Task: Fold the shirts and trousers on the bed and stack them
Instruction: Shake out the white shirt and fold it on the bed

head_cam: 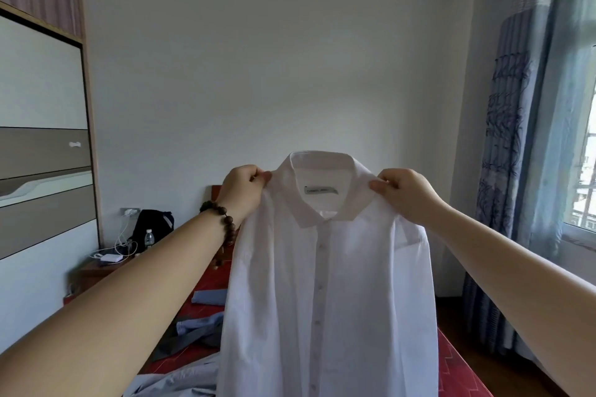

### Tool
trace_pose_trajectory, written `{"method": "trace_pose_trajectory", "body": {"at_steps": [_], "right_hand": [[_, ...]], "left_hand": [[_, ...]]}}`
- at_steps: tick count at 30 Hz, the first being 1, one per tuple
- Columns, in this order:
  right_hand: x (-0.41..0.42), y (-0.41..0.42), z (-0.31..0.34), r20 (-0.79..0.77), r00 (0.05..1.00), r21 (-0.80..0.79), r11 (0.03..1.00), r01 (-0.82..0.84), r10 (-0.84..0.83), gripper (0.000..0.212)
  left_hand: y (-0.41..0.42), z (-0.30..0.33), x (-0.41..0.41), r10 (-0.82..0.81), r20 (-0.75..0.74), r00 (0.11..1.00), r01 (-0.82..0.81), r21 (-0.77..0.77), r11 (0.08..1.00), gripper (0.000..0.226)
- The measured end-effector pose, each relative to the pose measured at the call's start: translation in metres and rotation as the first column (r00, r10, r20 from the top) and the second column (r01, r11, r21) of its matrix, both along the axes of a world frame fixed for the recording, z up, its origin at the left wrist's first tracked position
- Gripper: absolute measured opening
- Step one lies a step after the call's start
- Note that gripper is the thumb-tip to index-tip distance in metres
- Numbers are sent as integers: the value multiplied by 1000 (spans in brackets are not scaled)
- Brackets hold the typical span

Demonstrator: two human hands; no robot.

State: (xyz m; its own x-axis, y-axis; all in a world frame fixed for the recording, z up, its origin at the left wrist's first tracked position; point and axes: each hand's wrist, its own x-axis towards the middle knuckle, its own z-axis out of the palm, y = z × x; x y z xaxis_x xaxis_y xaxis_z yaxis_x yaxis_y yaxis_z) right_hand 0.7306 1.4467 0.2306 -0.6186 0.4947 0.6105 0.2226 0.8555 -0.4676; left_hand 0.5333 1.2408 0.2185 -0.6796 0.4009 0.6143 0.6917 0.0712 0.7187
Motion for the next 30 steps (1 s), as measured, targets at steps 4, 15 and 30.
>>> {"method": "trace_pose_trajectory", "body": {"at_steps": [4, 15, 30], "right_hand": [[-5, -1, 1, -73, 997, -98, 995, 25, -32, 33], [14, 2, -8, 34, 916, -674, 686, -275, 400, 46], [-31, -62, -34, -276, 946, -391, 880, -271, 169, 22]], "left_hand": [[10, -4, 11, -86, 174, 981, 88, -2, 996, 30], [-12, -22, 1, -434, 273, 859, 491, -193, 850, 43], [31, -19, 59, -231, -11, 973, 231, 4, 973, 45]]}}
